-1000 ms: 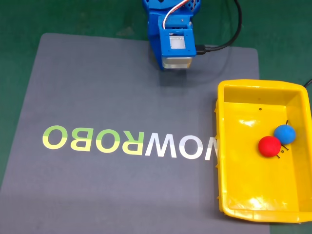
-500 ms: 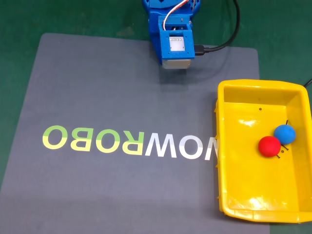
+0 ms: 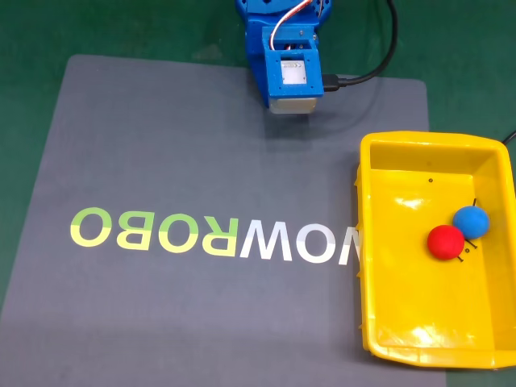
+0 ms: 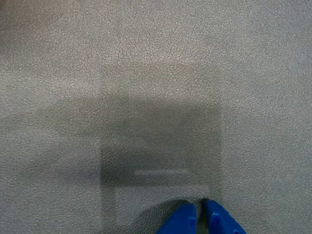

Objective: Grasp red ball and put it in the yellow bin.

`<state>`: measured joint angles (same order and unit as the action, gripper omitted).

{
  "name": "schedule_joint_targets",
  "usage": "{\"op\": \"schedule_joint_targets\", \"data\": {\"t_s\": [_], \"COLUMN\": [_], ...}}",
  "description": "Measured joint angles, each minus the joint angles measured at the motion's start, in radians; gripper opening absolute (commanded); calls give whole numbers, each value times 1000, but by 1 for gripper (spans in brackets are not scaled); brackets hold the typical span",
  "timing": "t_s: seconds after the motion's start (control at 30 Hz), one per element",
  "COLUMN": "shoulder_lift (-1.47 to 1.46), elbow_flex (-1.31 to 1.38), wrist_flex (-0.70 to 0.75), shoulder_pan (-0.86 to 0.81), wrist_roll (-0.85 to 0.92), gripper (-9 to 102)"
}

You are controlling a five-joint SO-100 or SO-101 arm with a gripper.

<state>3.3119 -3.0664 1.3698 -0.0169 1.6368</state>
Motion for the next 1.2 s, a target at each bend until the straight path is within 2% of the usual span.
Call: {"op": "schedule_joint_targets", "data": {"t_s": [1.2], "shoulder_lift": [0], "elbow_flex": [0], "wrist_flex": [0], "shoulder_pan": [-2], "wrist_roll": [12], "gripper": [0]}}
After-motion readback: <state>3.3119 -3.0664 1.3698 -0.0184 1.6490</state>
